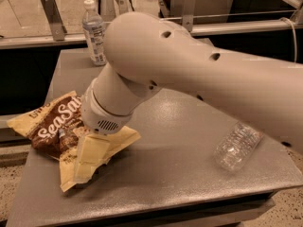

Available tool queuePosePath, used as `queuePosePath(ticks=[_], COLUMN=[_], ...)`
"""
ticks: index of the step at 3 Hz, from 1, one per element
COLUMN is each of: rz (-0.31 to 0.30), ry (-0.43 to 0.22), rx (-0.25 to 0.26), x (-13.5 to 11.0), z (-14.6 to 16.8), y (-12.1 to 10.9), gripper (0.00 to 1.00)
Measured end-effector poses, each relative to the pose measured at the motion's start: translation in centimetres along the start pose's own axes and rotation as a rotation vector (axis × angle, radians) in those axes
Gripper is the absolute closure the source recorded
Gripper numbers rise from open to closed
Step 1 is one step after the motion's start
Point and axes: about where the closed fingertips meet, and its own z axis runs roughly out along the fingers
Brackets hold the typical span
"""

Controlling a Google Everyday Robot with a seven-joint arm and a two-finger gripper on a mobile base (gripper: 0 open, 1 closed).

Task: Pick brown chip bag

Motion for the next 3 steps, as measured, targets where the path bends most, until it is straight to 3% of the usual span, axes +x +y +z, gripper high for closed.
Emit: queuePosePath(ticks=[1, 3], rz=[0.006, 0.003], ry=[-0.011, -0.053], rx=[0.002, 0.043], x=[1.0, 1.1], z=[1.5, 0.3], y=[-0.7, -2.2], gripper=[0.16, 0.64])
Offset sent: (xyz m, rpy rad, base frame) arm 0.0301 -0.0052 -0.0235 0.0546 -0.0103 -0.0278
